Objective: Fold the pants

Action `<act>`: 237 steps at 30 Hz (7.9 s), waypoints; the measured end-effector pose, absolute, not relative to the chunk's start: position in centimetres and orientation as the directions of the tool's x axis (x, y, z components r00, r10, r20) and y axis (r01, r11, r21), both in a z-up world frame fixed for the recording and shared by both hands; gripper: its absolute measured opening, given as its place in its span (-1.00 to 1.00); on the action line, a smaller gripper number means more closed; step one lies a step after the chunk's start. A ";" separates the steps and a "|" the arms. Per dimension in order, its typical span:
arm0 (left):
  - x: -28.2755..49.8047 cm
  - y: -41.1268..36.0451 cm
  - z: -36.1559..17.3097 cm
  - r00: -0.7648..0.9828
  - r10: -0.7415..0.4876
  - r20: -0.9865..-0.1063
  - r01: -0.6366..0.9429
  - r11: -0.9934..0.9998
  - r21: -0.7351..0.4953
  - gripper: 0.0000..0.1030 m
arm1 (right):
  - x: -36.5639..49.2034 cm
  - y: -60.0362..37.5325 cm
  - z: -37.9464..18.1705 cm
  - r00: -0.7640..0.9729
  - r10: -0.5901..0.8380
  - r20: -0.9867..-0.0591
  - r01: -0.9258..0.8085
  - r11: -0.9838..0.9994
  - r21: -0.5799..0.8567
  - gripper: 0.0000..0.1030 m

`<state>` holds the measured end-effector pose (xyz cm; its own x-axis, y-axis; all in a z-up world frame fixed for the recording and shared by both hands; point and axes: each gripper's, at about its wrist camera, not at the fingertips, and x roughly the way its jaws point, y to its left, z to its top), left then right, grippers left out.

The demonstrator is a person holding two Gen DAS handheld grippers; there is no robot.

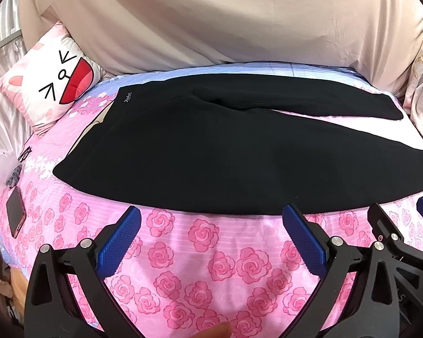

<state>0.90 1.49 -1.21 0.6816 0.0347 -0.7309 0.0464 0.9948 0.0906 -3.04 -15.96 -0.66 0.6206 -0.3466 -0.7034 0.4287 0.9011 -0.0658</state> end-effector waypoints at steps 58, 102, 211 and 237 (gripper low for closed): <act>12.3 4.3 -1.6 0.656 -0.029 -0.754 -0.006 0.999 -0.043 0.90 | 10.0 -55.7 -1.6 0.569 -0.366 -0.736 0.659 0.739 0.142 0.90; 23.3 27.0 8.4 0.719 -0.057 -0.693 -0.119 0.972 -0.203 -0.57 | 7.1 -55.3 7.9 0.793 -0.179 -0.582 0.361 0.908 0.212 -0.74; 8.1 8.4 -3.6 0.606 -0.015 -0.795 0.086 0.995 0.047 0.82 | 3.0 -19.8 -5.7 0.618 -0.002 -0.786 -0.204 0.966 -0.162 0.12; 6.5 18.2 -3.0 0.639 0.051 -0.767 -0.015 0.998 0.055 0.83 | 8.8 -6.5 -8.2 0.555 0.184 -0.811 -0.447 0.889 -0.104 0.05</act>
<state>6.55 18.20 -3.01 0.6393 0.0513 -0.7672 -0.0146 0.9984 0.0545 8.83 -6.47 -8.19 0.5547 0.1844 -0.8113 -0.4469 0.8886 -0.1036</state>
